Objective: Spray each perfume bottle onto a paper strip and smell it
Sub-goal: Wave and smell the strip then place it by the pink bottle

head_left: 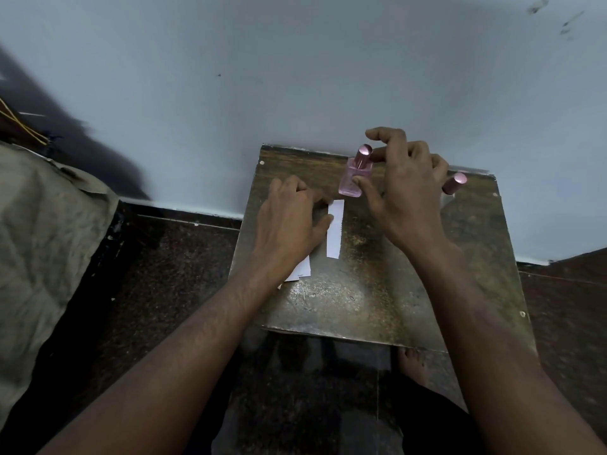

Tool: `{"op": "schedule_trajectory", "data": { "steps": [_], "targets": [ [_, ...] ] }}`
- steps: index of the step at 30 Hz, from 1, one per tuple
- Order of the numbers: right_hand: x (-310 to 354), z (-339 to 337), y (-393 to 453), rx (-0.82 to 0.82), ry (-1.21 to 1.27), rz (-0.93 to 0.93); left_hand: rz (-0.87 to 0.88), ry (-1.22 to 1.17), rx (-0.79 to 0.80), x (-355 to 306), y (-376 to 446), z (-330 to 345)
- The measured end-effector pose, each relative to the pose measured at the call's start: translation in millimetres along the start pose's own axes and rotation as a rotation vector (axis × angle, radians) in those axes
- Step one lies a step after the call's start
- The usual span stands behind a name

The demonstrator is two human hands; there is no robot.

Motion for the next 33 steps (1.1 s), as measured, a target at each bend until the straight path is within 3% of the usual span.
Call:
{"op": "schedule_trajectory", "data": {
  "steps": [13, 33],
  "targets": [
    [5, 7, 2, 0.041, -0.025, -0.034, 0.042, -0.091, -0.041, 17, 11, -9],
    [-10, 20, -2, 0.138, 0.040, -0.038, 0.021, 0.043, 0.007, 0, -2, 0]
  ]
}}
Point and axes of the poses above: each hand's wrist, its own y-axis towards the middle knuckle, its own z-axis out of the palm, x = y × z, the point moved 5 cm from there along y, towards the middle knuckle, and after that the axes turned 15 degrees about x, right-handed, at the moved point
